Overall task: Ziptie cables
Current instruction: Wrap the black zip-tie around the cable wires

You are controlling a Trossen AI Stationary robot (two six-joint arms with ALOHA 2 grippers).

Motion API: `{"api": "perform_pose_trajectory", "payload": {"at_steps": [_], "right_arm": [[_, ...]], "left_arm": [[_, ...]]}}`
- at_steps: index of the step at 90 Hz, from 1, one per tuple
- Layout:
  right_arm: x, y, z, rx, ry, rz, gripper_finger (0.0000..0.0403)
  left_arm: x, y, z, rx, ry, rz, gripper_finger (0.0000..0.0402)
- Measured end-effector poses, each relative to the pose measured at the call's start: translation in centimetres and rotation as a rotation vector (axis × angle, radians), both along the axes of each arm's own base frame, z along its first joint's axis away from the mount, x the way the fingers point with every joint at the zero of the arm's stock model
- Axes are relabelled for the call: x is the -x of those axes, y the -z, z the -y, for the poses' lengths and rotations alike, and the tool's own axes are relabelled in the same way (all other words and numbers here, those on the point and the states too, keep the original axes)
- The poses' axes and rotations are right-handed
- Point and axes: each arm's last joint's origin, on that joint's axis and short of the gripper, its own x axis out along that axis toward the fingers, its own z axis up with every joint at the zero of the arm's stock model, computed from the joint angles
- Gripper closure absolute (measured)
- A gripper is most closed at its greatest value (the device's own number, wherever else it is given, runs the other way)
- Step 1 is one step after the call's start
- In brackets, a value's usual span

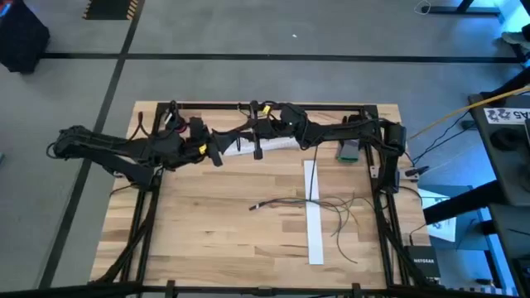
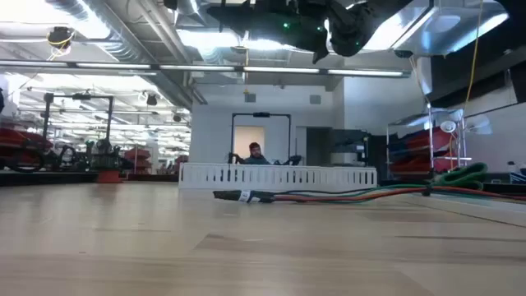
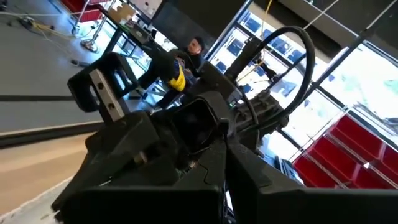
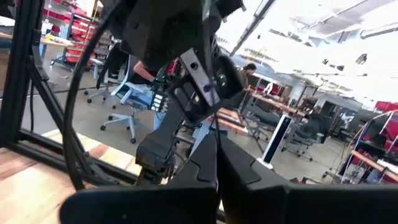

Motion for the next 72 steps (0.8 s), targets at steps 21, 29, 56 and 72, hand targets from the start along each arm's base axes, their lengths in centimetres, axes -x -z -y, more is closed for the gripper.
{"api": "perform_pose_trajectory", "payload": {"at_steps": [21, 29, 56, 72], "right_arm": [[0.01, -0.02, 0.0, 0.002, 0.0, 0.003, 0.0403], [0.0, -0.02, 0.0, 0.003, 0.0, 0.003, 0.0403], [-0.01, 0.07, 0.0, 0.018, 0.003, -0.004, 0.0403], [-0.01, 0.07, 0.0, 0.018, 0.003, -0.003, 0.0403]], "left_arm": [[0.01, 0.17, -0.04, 0.016, -0.015, -0.01, 0.0401], [0.04, 0.18, -0.08, 0.021, -0.032, -0.008, 0.0401], [0.05, 0.16, -0.11, 0.024, -0.044, -0.005, 0.0401], [0.05, 0.08, -0.11, 0.025, -0.041, 0.004, 0.0402]]}}
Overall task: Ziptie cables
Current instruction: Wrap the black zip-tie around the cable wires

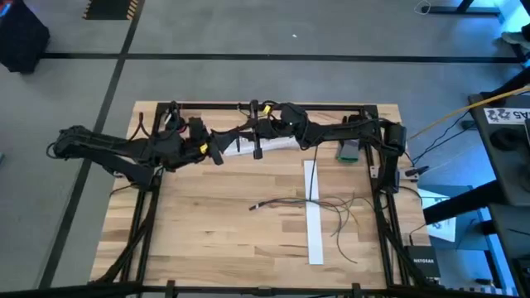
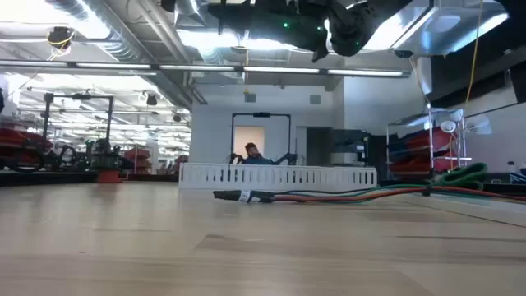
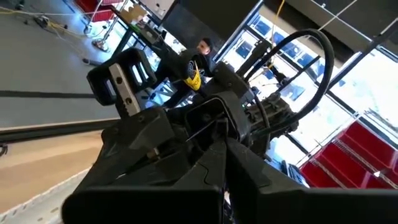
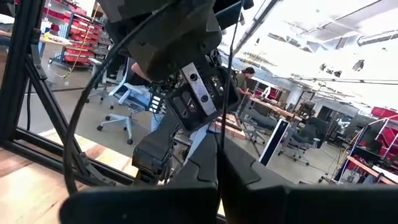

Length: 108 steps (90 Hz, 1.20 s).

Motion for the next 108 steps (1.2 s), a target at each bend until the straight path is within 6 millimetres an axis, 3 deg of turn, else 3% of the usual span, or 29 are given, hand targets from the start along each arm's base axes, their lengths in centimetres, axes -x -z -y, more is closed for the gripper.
{"api": "perform_pose_trajectory", "payload": {"at_steps": [108], "right_arm": [[0.0, -0.01, 0.02, 0.028, 0.013, 0.007, 0.0403]], "left_arm": [[-0.19, -0.17, -0.18, 0.02, 0.006, 0.036, 0.0401]]}}
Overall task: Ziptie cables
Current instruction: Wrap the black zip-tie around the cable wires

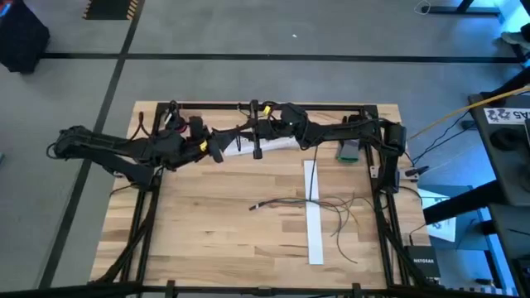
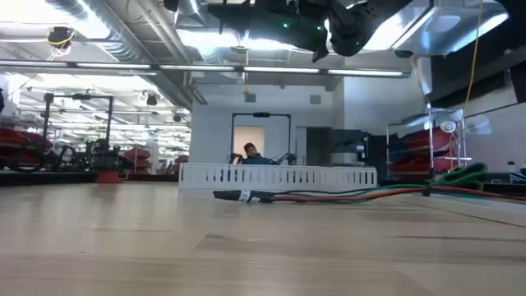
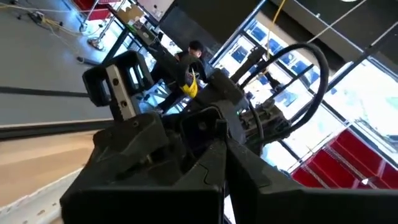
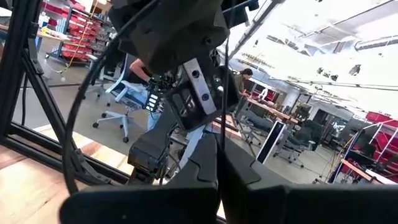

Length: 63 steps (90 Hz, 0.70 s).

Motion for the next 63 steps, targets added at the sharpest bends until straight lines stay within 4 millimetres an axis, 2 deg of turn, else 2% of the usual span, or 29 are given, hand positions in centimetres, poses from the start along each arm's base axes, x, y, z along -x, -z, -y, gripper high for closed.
{"api": "perform_pose_trajectory", "payload": {"at_steps": [63], "right_arm": [[-0.02, 0.1, 0.01, -0.003, 0.003, -0.011, 0.0403]], "left_arm": [[-0.52, 0.31, 0.1, -0.006, 0.019, -0.011, 0.0401]]}}
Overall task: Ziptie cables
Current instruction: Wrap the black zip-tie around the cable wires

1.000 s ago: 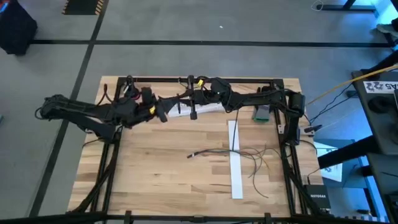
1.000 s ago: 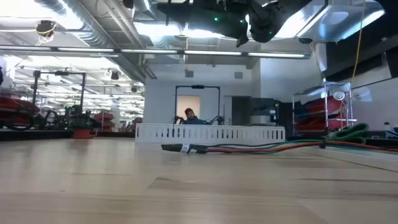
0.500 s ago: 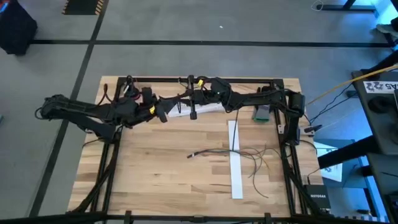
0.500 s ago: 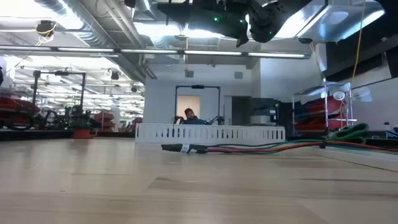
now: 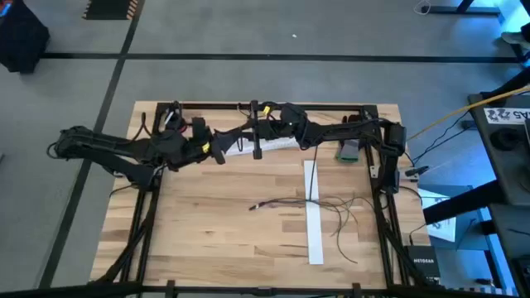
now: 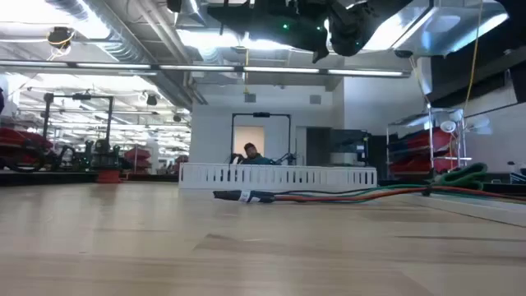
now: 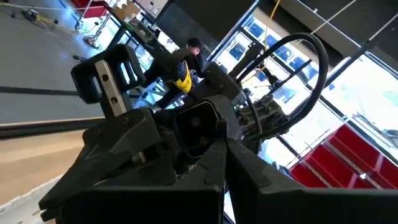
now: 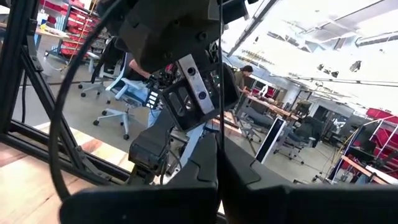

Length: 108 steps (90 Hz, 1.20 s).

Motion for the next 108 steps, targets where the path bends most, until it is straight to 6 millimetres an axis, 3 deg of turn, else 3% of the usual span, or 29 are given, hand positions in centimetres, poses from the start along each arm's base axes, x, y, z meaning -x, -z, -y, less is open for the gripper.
{"api": "perform_pose_trajectory", "payload": {"at_steps": [108], "right_arm": [[-0.01, 0.03, 0.0, -0.002, 0.0, -0.004, 0.0403]], "left_arm": [[0.18, 0.28, 0.48, 0.054, -0.035, -0.003, 0.0401]]}}
